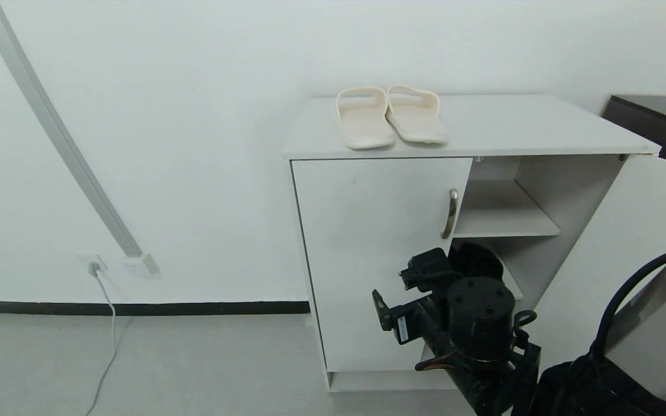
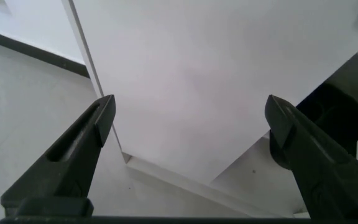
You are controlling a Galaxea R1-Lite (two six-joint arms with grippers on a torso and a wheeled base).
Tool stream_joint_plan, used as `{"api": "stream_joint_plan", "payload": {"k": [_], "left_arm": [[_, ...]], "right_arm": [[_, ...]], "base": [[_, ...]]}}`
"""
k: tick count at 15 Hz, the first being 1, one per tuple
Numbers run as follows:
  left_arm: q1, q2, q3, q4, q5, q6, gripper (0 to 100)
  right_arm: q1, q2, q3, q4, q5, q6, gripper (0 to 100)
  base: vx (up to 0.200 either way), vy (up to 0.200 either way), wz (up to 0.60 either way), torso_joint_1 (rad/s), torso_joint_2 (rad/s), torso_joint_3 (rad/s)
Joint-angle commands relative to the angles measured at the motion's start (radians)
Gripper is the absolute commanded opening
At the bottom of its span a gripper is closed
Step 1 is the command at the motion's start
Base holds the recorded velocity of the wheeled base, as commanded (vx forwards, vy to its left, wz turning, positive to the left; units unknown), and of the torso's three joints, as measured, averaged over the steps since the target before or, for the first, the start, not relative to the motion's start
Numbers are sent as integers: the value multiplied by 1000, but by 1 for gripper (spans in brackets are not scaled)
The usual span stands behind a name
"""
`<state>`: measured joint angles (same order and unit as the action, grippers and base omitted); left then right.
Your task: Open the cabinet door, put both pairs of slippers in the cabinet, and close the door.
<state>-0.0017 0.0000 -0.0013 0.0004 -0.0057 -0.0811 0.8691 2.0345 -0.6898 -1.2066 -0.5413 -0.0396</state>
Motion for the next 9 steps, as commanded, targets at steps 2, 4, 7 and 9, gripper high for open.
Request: {"api": "stream_joint_plan", "payload": {"k": [2,4,7,9], "left_arm": [[0,2,0,0,0,0,0],[0,2,0,0,0,0,0],[0,2,0,0,0,0,0],[0,2,0,0,0,0,0]], "right_arm": [[-4,1,1,-2,0,0,100],[-6,1,1,-2,0,0,100],[-6,3,1,-2,0,0,100],[-6,3,3,-2,0,0,100]], "base": [[0,0,0,156,-476,-322],[0,0,0,173,-479,-317],[0,0,0,191,-497,-313],[0,0,0,208,-515,-310]]}}
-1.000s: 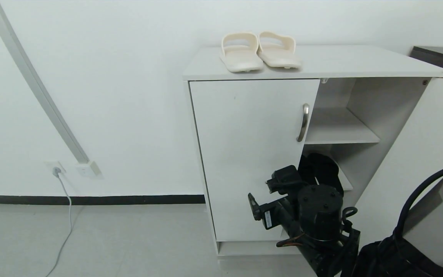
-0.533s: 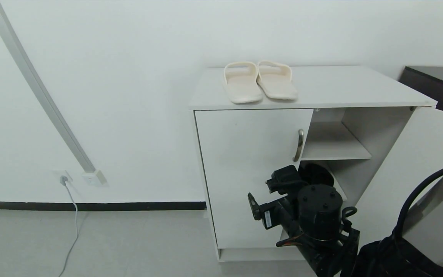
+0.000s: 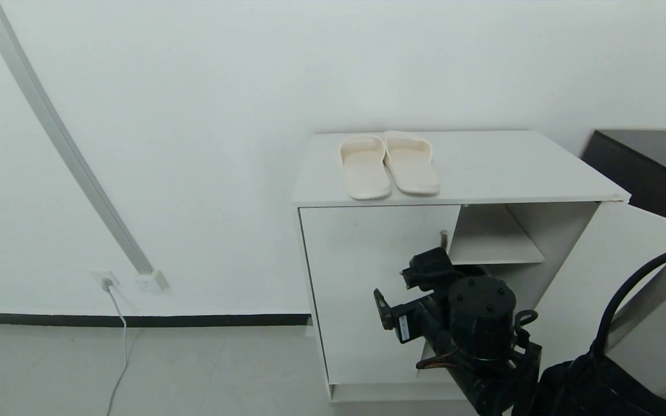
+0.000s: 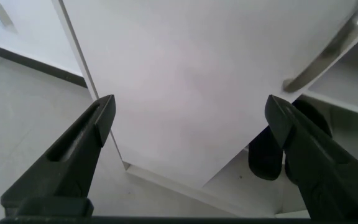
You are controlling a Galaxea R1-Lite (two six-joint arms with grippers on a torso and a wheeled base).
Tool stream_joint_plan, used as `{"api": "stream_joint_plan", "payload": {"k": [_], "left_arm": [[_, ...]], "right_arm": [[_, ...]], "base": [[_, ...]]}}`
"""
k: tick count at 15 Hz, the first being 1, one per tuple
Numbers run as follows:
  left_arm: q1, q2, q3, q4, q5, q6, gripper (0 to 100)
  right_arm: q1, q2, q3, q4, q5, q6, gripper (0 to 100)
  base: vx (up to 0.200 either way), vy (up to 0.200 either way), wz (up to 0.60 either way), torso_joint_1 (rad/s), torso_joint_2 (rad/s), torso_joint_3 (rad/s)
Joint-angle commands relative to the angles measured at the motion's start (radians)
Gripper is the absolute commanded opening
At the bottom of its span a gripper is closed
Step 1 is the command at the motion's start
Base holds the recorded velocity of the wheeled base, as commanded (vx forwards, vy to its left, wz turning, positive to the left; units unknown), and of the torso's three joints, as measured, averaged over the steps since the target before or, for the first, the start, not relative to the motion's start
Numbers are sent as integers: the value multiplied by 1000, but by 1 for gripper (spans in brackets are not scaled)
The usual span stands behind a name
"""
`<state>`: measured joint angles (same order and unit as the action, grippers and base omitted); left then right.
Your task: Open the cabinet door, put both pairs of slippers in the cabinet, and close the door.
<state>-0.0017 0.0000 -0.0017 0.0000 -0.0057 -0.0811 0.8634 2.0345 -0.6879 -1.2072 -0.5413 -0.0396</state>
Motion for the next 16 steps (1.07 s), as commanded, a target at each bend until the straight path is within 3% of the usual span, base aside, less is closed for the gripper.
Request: {"api": "stream_joint_plan", "payload": {"k": [1,16], "left_arm": [[0,2,0,0,0,0,0],[0,2,0,0,0,0,0]], "right_arm": [[0,3,-1,0,0,0,100],[-3,-3,4,-2,4,1,100]], "base": [[0,0,0,222,-525,-315],[0,0,0,227,-513,-291]]}}
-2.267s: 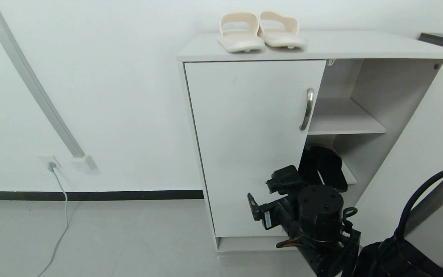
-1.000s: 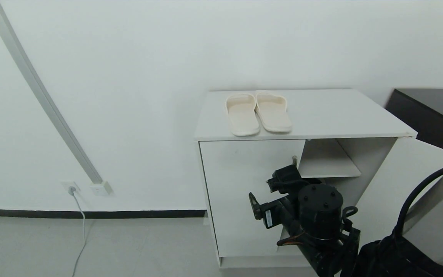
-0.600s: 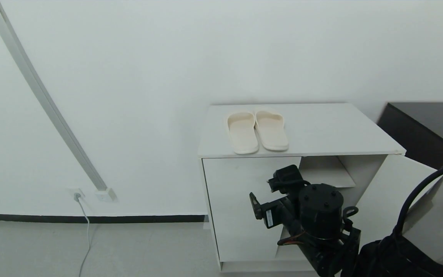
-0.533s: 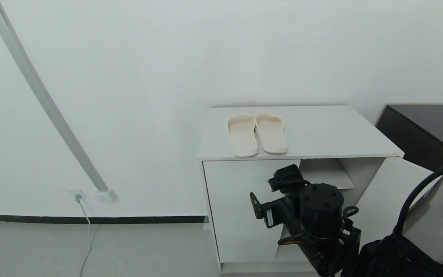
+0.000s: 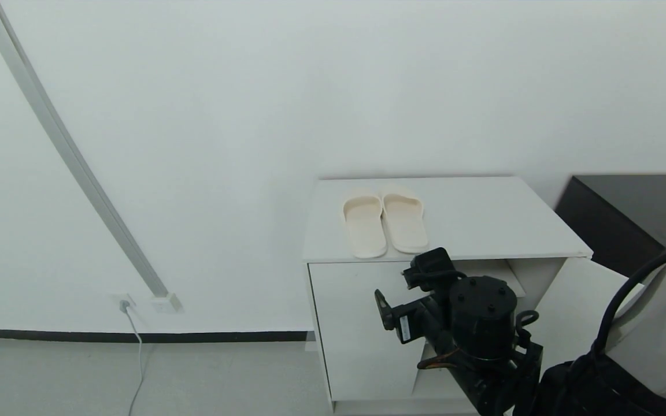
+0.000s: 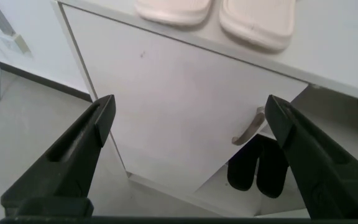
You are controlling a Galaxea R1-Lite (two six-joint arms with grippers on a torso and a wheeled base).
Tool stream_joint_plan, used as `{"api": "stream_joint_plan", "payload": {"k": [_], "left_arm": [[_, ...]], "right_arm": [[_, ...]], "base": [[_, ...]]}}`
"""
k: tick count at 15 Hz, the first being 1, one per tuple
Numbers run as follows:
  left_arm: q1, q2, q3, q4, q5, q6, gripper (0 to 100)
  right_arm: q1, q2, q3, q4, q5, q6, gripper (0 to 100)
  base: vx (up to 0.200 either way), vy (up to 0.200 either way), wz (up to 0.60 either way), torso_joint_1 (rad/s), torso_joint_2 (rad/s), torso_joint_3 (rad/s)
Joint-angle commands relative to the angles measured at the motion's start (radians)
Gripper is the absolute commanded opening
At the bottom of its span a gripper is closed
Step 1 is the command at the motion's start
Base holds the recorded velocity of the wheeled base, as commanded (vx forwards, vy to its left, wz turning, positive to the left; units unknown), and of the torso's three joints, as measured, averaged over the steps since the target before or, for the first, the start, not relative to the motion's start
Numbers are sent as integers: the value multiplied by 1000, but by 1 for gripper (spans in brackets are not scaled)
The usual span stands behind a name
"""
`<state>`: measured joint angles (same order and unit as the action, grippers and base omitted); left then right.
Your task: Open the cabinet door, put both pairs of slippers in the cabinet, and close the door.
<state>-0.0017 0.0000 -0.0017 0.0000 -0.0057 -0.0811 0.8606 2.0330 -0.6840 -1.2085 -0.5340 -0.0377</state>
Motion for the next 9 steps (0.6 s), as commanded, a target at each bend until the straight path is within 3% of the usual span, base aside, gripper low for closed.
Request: {"api": "stream_joint_plan", "payload": {"k": [1,4,9], "left_arm": [[0,2,0,0,0,0,0],[0,2,0,0,0,1,0],[0,2,0,0,0,1,0]], "right_arm": [[0,-2,0,0,3,-1,100],[-31,-8,-104,72,12,-21,100],[-69,-97,-419,583,14,113,100]], "base": [[0,0,0,173,-369,-193],[0,0,0,22,-38,-22],[0,0,0,0,0,0]]}}
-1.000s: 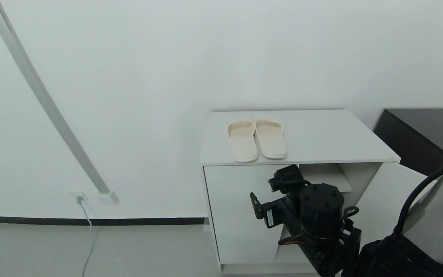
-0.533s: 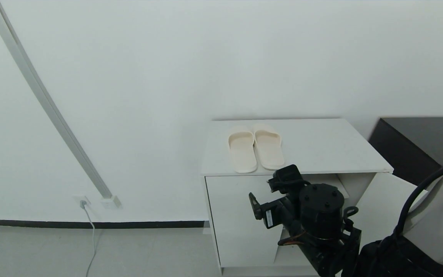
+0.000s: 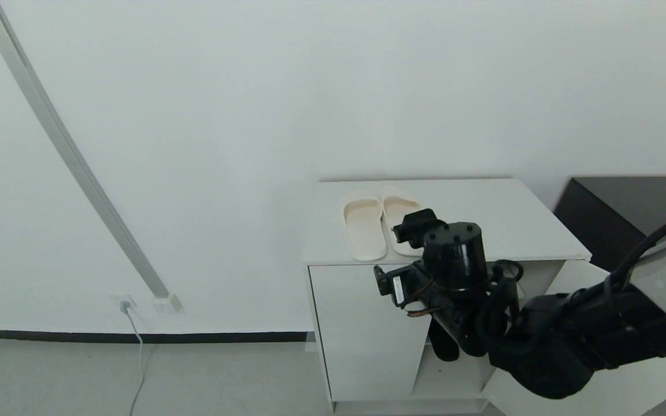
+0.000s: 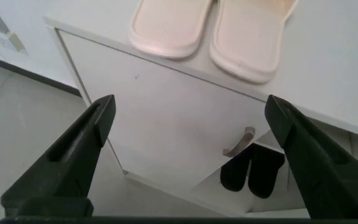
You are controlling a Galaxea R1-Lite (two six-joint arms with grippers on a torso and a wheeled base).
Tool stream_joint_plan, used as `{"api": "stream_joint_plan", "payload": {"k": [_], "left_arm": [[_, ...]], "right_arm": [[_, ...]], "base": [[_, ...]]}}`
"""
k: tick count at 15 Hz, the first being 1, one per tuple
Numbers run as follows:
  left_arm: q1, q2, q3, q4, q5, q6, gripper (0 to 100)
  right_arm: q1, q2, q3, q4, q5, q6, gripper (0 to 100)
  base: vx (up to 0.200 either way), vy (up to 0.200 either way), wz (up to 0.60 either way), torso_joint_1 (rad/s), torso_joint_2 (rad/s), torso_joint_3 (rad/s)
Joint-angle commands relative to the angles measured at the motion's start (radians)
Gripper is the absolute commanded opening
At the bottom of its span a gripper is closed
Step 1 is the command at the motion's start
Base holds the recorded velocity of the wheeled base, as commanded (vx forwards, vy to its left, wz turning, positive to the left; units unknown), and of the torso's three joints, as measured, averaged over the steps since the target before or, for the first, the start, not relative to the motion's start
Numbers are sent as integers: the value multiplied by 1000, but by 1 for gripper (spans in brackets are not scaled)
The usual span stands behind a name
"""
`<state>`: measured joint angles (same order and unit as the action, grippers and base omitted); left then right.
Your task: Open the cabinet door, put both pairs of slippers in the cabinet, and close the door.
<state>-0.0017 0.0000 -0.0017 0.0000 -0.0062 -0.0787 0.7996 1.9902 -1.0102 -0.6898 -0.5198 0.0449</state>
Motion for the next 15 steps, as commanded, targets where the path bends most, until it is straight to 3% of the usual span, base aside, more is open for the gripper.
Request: {"api": "stream_joint_plan", "payload": {"k": [1,5,9,15], "left_arm": [[0,2,0,0,0,-3,0],[0,2,0,0,0,-4,0],[0,2,0,0,0,-4,0],[0,2,0,0,2,-6,0]], "right_arm": [[-8,-56,-133,127,0,61,100],[-7,-25,-125,148,-9,141,100],[-8,-8,-97,122,-5,150,100],[-8,137,-62,-117,0,136,100]], "base": [[0,0,0,0,0,0],[0,0,0,0,0,0],[200,0,0,-2,-1,0],[167,0,0,6,4,-2]]}}
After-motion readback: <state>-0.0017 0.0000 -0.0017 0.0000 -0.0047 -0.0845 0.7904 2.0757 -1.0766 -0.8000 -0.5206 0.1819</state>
